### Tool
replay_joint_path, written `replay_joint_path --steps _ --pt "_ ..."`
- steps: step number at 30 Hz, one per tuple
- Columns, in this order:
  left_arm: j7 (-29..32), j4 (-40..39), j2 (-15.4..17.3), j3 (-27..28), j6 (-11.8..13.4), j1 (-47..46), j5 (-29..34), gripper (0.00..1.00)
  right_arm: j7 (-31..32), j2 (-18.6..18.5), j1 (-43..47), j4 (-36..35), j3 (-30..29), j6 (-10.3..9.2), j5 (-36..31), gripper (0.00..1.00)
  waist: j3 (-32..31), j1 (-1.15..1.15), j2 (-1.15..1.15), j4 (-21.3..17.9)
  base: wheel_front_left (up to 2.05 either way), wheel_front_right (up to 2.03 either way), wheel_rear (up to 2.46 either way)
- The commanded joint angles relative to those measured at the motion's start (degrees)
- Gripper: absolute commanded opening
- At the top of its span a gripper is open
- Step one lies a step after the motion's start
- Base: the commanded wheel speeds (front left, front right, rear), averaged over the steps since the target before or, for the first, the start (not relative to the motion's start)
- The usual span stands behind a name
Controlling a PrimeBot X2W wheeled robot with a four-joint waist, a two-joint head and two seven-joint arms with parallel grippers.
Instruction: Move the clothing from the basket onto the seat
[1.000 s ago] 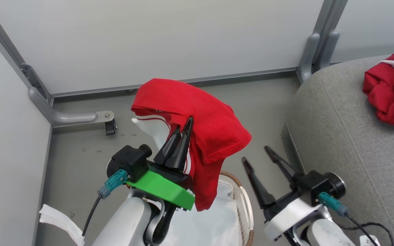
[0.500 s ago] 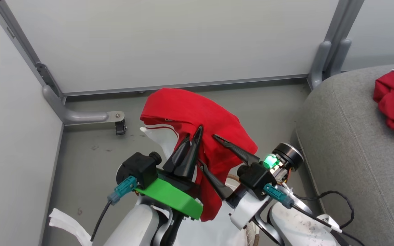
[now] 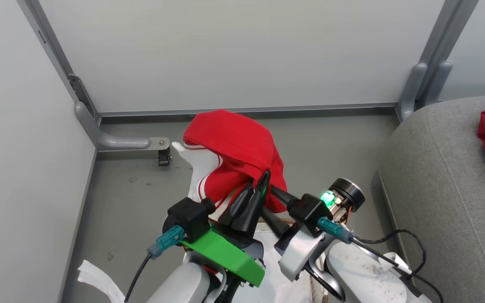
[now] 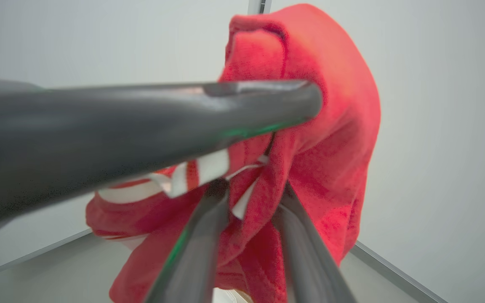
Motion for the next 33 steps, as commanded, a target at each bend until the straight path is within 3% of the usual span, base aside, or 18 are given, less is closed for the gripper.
replay_joint_path --steps 1,5,6,7,8,13,19,27,33 --pt "0.0 0.0 0.0 0.1 -0.1 0.8 -0.2 0.00 -0.1 -0.1 -0.4 0.0 -0.3 -0.08 1.1 0.00 -0.1 0.00 0.00 0.2 0.00 0.00 0.00" --pt "0.0 0.3 0.0 1.8 0.0 1.4 0.9 0.00 -0.1 -0.1 1.4 -1.1 -2.1 -0.08 3.2 0.00 -0.1 0.00 0.00 -0.4 0.00 0.00 0.00" --pt "0.0 -0.2 0.0 2.6 0.2 1.4 1.4 0.42 -0.1 -0.2 2.0 -1.4 -2.6 -0.08 3.4 0.00 0.0 0.00 0.00 -0.8 0.00 0.00 0.00" --pt "0.0 -0.5 0.0 3.0 0.2 1.7 1.5 0.95 -0.1 -0.2 2.4 -1.7 -3.1 -0.08 3.6 0.00 0.0 0.00 0.00 -1.2 0.00 0.00 0.00" --pt "0.0 -0.8 0.0 3.6 0.2 1.9 1.9 1.00 -0.1 -0.2 3.1 -2.1 -3.9 -0.08 4.1 0.00 0.2 0.00 0.00 -1.9 0.00 0.00 0.00" --pt "0.0 -0.4 0.0 5.4 0.1 2.9 5.3 1.00 -0.1 -0.1 5.2 -4.9 -7.8 -0.08 4.5 0.00 1.2 0.00 0.00 -6.3 0.00 0.00 0.00" --pt "0.0 -0.1 0.0 7.2 0.0 4.0 9.9 1.00 -0.1 -0.1 7.7 -8.2 -13.0 -0.08 3.8 0.00 2.6 0.00 0.00 -15.3 0.00 0.00 0.00" --pt "0.0 0.1 0.0 7.5 -0.1 3.5 11.7 1.00 -0.1 -0.1 10.3 -11.2 -15.9 -0.08 2.6 0.00 4.3 0.00 0.00 -26.2 0.00 0.00 0.00" --pt "0.0 0.3 0.1 7.7 -0.1 3.4 12.3 1.00 -0.1 -0.1 11.6 -13.5 -18.6 -0.08 3.4 0.00 5.7 0.00 0.00 -32.0 0.00 0.00 0.00"
